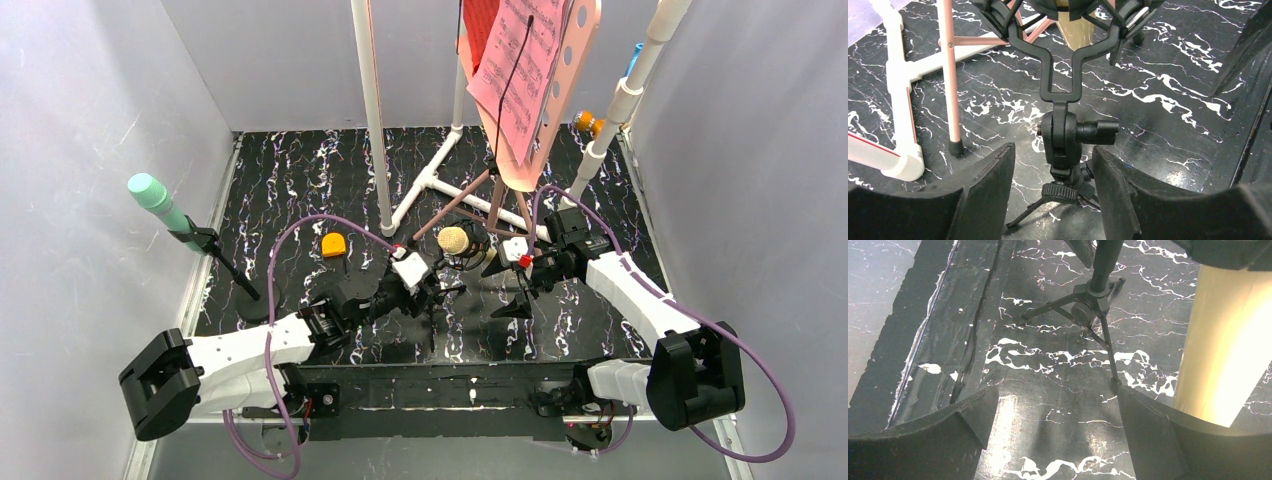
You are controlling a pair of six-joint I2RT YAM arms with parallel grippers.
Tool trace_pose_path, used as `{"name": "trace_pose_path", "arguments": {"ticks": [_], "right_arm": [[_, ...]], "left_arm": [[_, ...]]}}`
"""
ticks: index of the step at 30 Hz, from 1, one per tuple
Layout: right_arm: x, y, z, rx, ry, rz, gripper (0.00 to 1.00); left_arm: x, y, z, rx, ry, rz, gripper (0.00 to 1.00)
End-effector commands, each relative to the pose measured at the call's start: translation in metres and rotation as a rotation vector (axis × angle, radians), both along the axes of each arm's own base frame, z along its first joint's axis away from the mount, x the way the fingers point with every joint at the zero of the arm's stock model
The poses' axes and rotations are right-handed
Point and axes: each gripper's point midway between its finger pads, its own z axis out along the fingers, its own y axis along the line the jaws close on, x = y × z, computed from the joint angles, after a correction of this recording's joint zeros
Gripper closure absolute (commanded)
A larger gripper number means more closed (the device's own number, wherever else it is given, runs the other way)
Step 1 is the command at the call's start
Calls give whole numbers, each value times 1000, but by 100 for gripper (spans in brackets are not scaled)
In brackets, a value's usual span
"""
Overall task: Pack up the instrument practice props
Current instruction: Pick up the microphone stand with the microphone from the center of the board.
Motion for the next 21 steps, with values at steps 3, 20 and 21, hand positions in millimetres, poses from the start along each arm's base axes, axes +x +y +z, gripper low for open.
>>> {"name": "trace_pose_path", "arguments": {"ticks": [3,20,21], "right_arm": [[-7,-1,-1,13,23,10,2],[-7,-1,-1,12,25,12,2],[-7,-1,-1,12,24,12,2]], "left_arm": [[2,-10,20,-69,-8,-25,48],[4,-13,20,-78,3,-33,88],[4,-12,20,-82,5,-32,100]]}}
